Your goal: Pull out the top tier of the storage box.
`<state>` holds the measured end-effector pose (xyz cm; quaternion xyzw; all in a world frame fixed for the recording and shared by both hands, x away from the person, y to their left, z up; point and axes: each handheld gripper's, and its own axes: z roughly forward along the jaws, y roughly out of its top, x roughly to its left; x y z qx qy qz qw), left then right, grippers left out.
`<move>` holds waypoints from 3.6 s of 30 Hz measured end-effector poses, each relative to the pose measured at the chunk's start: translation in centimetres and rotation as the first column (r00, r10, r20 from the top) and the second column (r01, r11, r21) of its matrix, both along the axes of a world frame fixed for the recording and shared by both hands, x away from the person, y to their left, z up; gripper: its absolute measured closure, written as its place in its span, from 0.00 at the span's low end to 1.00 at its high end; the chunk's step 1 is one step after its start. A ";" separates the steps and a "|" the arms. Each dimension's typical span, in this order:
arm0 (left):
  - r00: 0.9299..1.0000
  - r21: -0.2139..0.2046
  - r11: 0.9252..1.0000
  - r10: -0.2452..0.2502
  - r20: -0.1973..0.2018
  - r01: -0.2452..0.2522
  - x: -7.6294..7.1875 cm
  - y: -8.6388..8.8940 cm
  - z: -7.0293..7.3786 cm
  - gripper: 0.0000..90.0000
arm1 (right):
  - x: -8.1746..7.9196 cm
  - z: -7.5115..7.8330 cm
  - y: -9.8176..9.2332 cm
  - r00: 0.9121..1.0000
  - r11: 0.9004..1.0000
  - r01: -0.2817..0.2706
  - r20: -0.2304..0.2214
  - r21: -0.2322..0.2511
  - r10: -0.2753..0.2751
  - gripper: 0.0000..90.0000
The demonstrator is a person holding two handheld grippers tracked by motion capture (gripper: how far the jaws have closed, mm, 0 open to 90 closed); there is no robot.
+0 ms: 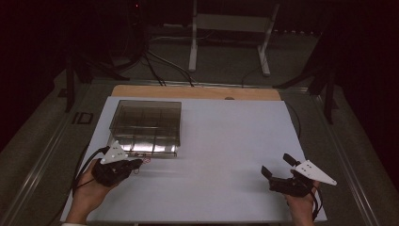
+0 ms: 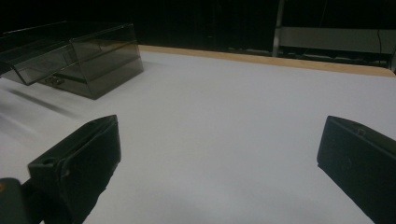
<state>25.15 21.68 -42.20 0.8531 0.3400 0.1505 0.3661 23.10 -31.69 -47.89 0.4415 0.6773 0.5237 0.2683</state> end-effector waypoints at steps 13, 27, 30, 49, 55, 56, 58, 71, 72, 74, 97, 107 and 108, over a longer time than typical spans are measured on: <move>1.000 -0.001 1.000 0.023 0.021 -0.023 0.5 0.6 1.0 1.00 | 0.0 0.0 0.0 1.000 1.000 0.000 0.000 0.001 0.000 0.00; 0.998 -0.006 0.999 0.048 0.027 -0.048 1.4 1.1 1.4 1.00 | 0.0 0.0 0.0 1.000 1.000 0.000 0.002 0.003 0.000 0.00; 0.998 -0.008 0.999 0.053 0.029 -0.053 1.5 1.2 1.5 1.00 | 0.0 0.0 0.0 1.000 1.000 0.000 0.000 0.002 0.000 0.00; 0.993 -0.020 0.994 0.111 0.031 -0.110 2.5 2.1 1.8 1.00 | 0.0 0.0 0.0 1.000 1.000 -0.001 -0.001 0.001 0.001 0.00; 0.991 -0.016 0.991 0.134 0.032 -0.133 2.9 2.3 1.8 1.00 | 0.0 0.0 0.0 1.000 1.000 0.000 -0.001 0.001 0.000 0.00; 0.990 -0.016 0.990 0.139 0.034 -0.138 2.9 2.3 1.8 1.00 | 0.0 0.0 0.0 1.000 1.000 0.000 0.000 0.002 0.000 0.00; 0.989 -0.013 0.989 0.144 0.034 -0.144 3.1 2.4 1.8 1.00 | 0.0 0.0 0.0 1.000 1.000 -0.001 0.000 0.001 0.001 0.00; 0.980 0.006 0.981 0.194 0.042 -0.195 3.8 2.7 1.8 1.00 | 0.0 0.0 0.0 1.000 1.000 -0.002 0.000 -0.001 0.002 0.00; 0.979 0.007 0.980 0.200 0.043 -0.200 3.9 2.8 1.8 1.00 | 0.0 0.0 0.0 1.000 1.000 -0.002 0.000 -0.002 0.002 0.00; 0.977 0.005 0.978 0.208 0.047 -0.208 4.0 2.8 1.8 1.00 | 0.0 0.0 0.0 1.000 1.000 -0.001 0.000 -0.001 0.001 0.00; 0.959 0.024 0.961 0.274 0.074 -0.276 4.7 3.9 1.1 1.00 | 0.0 0.0 -0.1 1.000 1.000 0.001 0.000 0.000 -0.001 0.00; 0.953 0.025 0.955 0.293 0.079 -0.296 5.1 4.3 0.9 1.00 | 0.0 0.0 -0.1 1.000 1.000 0.001 0.000 0.000 -0.001 0.00; 0.952 0.028 0.954 0.295 0.078 -0.297 5.2 4.4 0.8 1.00 | 0.0 0.0 -0.1 1.000 1.000 0.001 0.001 0.000 -0.001 0.00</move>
